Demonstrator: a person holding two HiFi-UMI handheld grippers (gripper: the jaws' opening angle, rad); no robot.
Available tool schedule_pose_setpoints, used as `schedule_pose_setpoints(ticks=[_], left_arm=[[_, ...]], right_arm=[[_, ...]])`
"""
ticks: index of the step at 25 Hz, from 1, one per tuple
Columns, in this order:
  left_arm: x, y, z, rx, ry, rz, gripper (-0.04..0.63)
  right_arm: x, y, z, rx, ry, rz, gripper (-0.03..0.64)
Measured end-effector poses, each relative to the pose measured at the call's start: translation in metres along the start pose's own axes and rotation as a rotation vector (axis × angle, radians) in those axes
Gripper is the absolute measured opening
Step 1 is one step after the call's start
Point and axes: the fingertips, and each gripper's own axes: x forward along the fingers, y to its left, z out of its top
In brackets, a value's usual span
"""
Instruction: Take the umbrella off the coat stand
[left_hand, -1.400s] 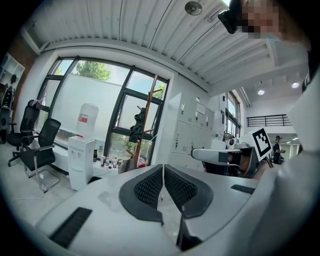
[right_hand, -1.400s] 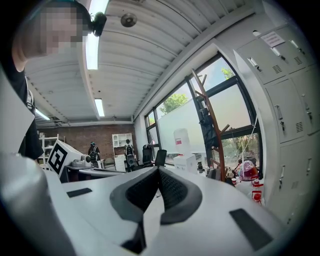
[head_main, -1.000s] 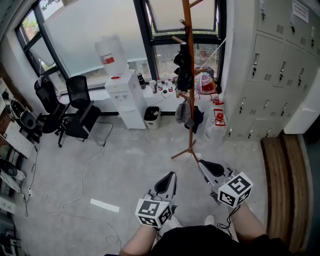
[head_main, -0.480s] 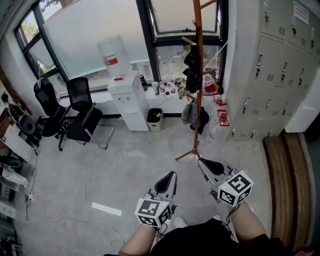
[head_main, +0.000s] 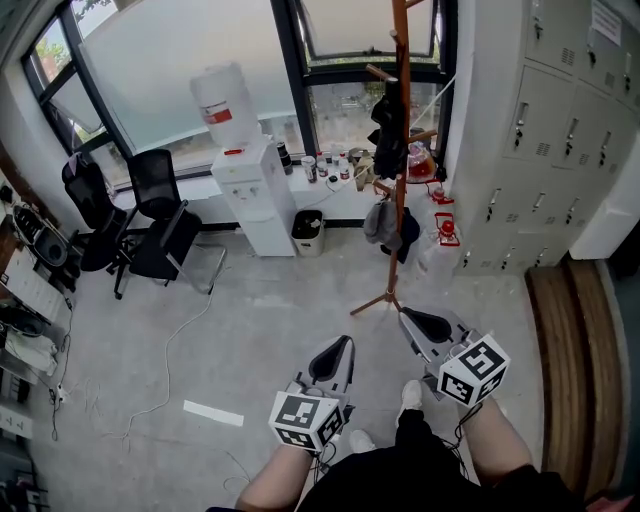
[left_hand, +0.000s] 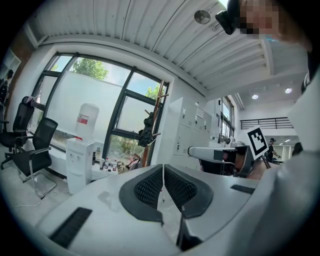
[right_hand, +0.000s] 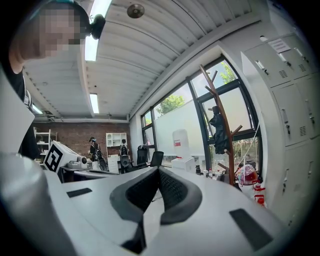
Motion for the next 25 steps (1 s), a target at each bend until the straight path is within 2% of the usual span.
schedule_pose_setpoints(ticks=[11, 25], left_arm=[[0.047, 0.014, 0.014, 0.000, -0.004, 0.024, 0.023], [0.123, 0.022, 0.032, -0.002, -0.002, 0.009, 0.023]], right_arm=[[0.021, -0.048, 0.011, -0.004, -0.001, 0.013, 0.054], [0.041, -0.127, 0.031, 0.002, -0.012, -0.010, 0.054]])
